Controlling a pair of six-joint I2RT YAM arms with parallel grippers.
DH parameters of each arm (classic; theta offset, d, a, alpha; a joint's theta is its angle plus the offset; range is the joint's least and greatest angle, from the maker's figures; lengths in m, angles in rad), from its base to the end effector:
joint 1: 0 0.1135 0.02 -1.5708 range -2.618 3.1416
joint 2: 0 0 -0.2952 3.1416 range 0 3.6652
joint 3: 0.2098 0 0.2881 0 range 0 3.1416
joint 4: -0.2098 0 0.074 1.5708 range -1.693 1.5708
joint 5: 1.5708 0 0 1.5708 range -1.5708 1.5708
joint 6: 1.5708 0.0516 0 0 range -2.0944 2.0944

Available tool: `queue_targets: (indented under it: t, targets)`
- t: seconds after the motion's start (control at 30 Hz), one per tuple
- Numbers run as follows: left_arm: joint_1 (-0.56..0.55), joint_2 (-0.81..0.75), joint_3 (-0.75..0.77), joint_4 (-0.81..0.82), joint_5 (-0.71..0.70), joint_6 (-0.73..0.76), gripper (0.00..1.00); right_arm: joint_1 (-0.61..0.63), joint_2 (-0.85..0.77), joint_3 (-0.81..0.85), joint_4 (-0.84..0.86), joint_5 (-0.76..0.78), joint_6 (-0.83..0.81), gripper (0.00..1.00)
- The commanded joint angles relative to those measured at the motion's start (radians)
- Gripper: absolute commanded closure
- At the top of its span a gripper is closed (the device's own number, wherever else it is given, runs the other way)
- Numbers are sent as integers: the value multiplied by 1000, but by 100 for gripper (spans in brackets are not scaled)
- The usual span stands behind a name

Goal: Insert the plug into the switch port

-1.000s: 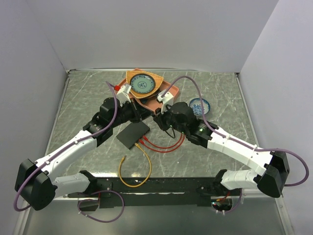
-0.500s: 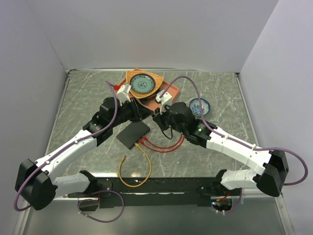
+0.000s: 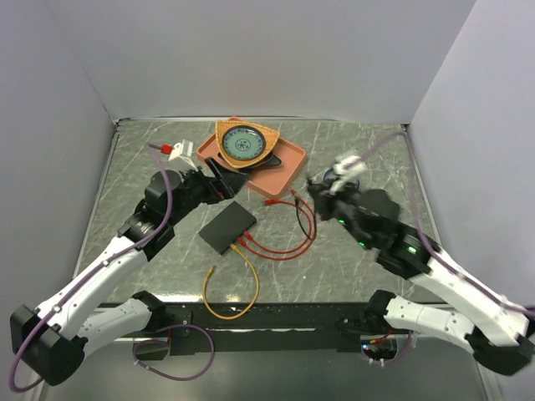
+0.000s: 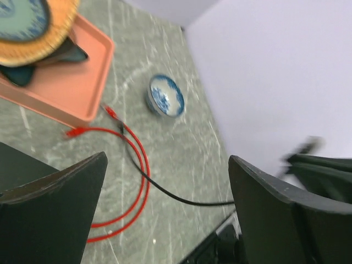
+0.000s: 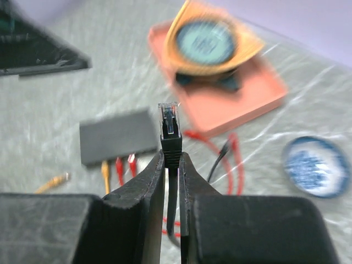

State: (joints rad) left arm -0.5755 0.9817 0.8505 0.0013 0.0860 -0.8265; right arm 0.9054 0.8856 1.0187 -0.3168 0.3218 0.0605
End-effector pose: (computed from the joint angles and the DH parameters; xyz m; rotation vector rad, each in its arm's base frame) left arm 0.2220 -0.1493 0.3653 -0.1604 1.8237 -1.0960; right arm 0.1520 0.1672 0.4165 -0.5016 1.6912 0.4236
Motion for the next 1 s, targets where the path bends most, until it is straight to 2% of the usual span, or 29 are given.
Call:
queue_targets:
  t: [0.0,0.13,0.27,0.3,0.4,0.67,0.97]
  targets:
    - [28,-41,-14,-53,-83,33,1,-2,-145,21,-91,160,-14,100]
    - [51,-35,-10,-87,-118,56,1,0,-169,86,-203,215,-4,100]
    - [60,-15,-13,-100,-127,75,1,-2,-94,43,-223,151,5,100]
    - [60,-12,-13,-101,-124,79,3,0,-73,29,-219,101,7,100]
    - [65,8,-21,-95,-124,113,4,0,24,-70,-138,19,2,100]
    - [97,95,-27,-118,-131,220,4,0,257,-189,41,-127,85,100]
    - [170,172,-60,-84,-63,248,4,0,303,-206,67,-145,108,100]
